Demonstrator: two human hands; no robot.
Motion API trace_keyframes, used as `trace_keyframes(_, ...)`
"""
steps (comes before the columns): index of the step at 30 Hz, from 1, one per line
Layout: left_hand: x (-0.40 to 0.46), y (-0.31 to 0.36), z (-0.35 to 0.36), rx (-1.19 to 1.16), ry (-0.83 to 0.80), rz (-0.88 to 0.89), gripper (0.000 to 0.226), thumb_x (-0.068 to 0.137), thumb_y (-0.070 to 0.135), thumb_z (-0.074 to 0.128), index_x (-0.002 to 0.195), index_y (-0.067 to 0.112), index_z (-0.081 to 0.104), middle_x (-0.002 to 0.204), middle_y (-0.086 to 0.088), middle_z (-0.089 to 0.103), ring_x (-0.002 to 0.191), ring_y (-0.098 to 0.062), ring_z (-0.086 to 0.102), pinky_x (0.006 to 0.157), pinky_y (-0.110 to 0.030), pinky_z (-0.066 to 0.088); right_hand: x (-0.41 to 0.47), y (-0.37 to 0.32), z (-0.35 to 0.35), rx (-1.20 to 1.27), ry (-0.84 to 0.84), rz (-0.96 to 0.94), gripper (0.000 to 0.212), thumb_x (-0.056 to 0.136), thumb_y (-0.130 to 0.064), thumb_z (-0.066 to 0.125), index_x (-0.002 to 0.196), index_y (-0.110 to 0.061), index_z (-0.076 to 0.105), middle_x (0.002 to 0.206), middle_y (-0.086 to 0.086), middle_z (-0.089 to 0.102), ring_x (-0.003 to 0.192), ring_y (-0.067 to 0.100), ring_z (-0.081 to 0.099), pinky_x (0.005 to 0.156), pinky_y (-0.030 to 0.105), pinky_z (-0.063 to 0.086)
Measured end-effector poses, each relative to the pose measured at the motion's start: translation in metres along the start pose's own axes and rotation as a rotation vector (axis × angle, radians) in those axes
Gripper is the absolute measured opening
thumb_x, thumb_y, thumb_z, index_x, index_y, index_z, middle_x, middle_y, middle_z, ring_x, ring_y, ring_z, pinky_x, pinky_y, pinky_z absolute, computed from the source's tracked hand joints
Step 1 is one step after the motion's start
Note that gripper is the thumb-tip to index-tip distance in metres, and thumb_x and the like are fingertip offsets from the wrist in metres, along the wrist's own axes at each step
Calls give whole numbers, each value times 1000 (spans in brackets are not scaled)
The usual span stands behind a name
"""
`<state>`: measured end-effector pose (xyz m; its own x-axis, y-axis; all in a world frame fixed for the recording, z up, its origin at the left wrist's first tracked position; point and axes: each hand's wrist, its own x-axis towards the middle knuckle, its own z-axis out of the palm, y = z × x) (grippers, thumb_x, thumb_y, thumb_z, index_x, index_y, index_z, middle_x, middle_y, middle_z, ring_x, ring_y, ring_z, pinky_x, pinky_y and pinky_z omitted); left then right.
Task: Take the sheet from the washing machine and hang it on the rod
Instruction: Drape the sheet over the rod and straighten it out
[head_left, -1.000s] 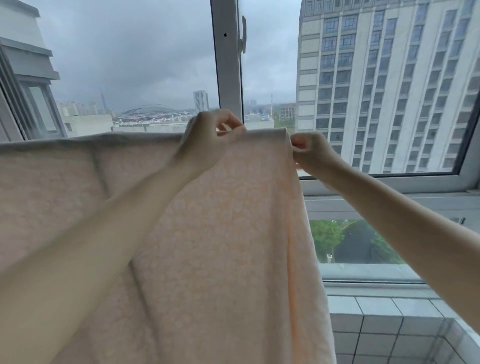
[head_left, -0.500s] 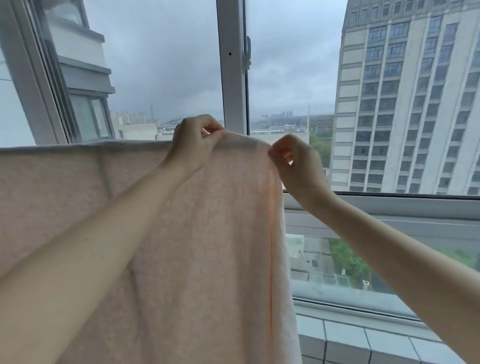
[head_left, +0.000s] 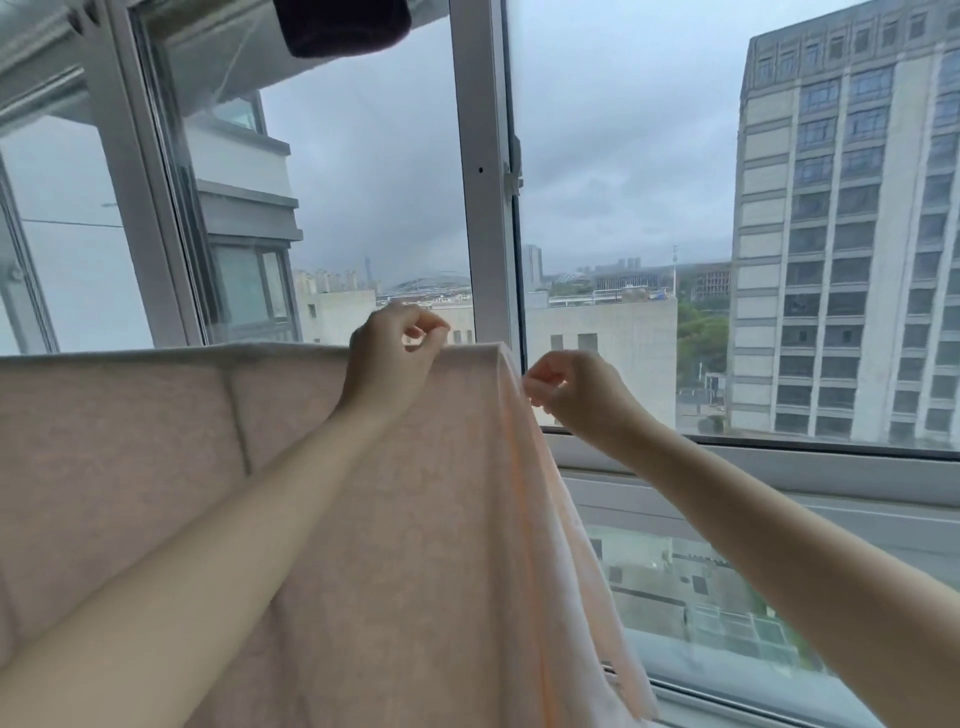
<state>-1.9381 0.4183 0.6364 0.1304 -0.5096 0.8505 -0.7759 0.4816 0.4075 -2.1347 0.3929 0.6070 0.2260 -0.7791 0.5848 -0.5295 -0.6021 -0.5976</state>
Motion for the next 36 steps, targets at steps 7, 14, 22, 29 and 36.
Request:
trace_keyframes(7, -62, 3, -3, 124, -42, -123, 37, 76, 61, 62, 65, 26, 62, 65, 15, 61, 78, -17, 59, 69, -34, 49, 3, -18, -1, -13, -44, -154, 20, 93, -12, 56, 111, -16, 65, 100, -7, 63, 87, 11, 60, 69, 20, 43)
trace_keyframes(14, -81, 28, 15, 315, -251, -170, 35, 78, 58, 62, 79, 24, 71, 79, 11, 70, 86, -15, 61, 84, -36, 48, 11, -13, 5, 58, -40, -198, 16, 88, -10, 62, 75, -15, 69, 79, 3, 71, 82, 18, 68, 73, 30, 52)
trace_keyframes(22, -54, 40, -16, 237, 22, -112, 25, 83, 40, 67, 67, 21, 66, 68, 4, 68, 72, -22, 64, 68, -32, 47, 27, -17, -10, 56, 170, -200, 15, 90, -11, 60, 98, -10, 73, 79, -2, 66, 74, 13, 58, 62, 18, 38)
trace_keyframes(29, 7, 60, -4, 312, -42, -35, 11, 79, 27, 67, 71, 21, 69, 73, 5, 68, 79, -21, 64, 71, -35, 51, 57, -17, -19, -57, 179, -221, 19, 90, -8, 58, 99, -9, 74, 96, 6, 73, 90, 18, 63, 69, 17, 33)
trace_keyframes(36, -25, 50, -18, 213, -221, 28, 12, 77, 33, 75, 71, 24, 71, 63, 13, 64, 63, -6, 58, 66, -33, 53, 39, 18, -34, 27, -109, -280, 12, 88, -12, 64, 83, -20, 72, 70, -10, 65, 63, 2, 57, 57, 13, 39)
